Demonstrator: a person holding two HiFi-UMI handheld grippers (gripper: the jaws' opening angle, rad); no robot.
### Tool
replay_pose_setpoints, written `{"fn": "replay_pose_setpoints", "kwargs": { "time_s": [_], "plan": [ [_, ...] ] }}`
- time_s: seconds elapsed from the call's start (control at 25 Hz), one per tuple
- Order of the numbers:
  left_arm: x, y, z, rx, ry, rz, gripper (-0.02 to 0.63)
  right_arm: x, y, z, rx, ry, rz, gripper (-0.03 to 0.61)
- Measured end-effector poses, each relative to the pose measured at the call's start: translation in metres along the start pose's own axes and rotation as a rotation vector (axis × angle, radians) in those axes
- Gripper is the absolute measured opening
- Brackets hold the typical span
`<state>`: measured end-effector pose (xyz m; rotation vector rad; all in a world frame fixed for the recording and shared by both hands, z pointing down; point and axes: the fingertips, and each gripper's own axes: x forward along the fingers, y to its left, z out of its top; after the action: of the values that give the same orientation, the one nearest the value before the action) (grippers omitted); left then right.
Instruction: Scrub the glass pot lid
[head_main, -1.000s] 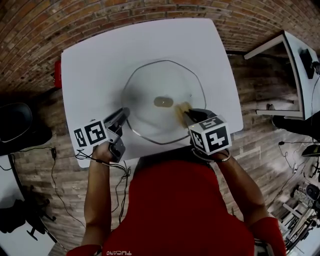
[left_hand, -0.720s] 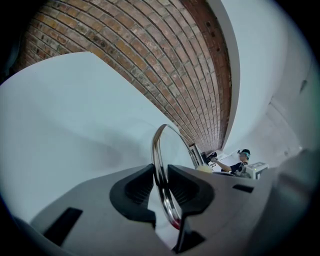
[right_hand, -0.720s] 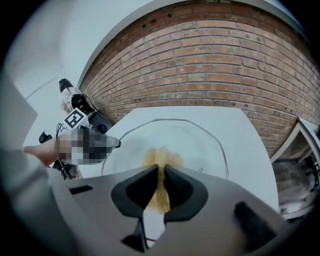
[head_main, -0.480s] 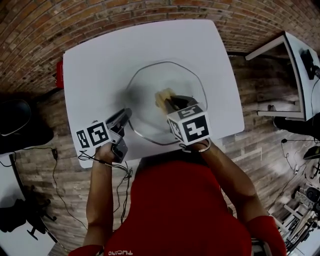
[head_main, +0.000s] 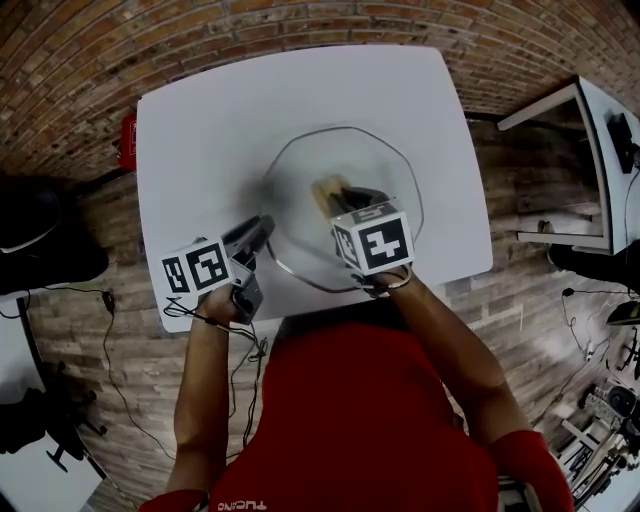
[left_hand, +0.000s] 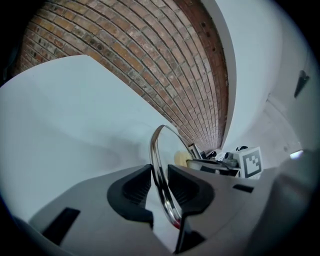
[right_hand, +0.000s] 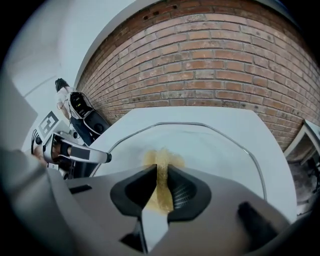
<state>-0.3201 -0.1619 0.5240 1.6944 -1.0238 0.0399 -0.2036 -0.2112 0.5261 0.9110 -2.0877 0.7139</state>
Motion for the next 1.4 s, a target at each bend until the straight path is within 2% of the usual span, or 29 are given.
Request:
{"fn": "replay_pose_setpoints", "kwargs": {
  "time_s": [0.08,0.16,0.32,0.44,0.52,0.64,0.84,1.0,1.16,1.4],
  "plan": [
    [0.0,-0.001,0.0,0.012,0.002,-0.001,0.1,-0.001,0.003,0.001,0.01,-0.006,0.028,0.068],
    [-0.001,-0.002,0.0,0.018,-0.001,-0.002,0.117,-0.006,0.004,0.003,0.018,-0.015,0.045,0.114],
    [-0.011,-0.002,0.003,0.044,-0.017,0.021,0.144,-0.022,0.005,0.008,0.017,-0.045,0.055,0.129],
    [-0.026,-0.004,0.013,0.091,-0.063,0.065,0.15,-0.04,0.004,0.015,0.017,-0.096,0.075,0.13],
    [-0.039,-0.013,0.022,0.163,-0.111,0.097,0.15,-0.056,0.006,0.025,0.003,-0.158,0.098,0.13],
    [-0.055,-0.044,0.04,0.321,-0.204,0.106,0.15,-0.083,0.011,0.042,-0.039,-0.281,0.14,0.13],
    [-0.07,-0.118,0.06,0.541,-0.363,0.008,0.136,-0.127,0.025,0.068,-0.127,-0.499,0.214,0.13],
    [-0.074,-0.169,0.066,0.666,-0.486,-0.052,0.075,-0.155,0.035,0.083,-0.204,-0.641,0.251,0.107],
    [-0.072,-0.213,0.066,0.78,-0.59,-0.07,0.035,-0.181,0.038,0.09,-0.273,-0.744,0.266,0.059],
    [-0.065,-0.252,0.06,0.858,-0.653,-0.06,0.02,-0.224,0.045,0.107,-0.338,-0.896,0.281,0.037]
  ]
}}
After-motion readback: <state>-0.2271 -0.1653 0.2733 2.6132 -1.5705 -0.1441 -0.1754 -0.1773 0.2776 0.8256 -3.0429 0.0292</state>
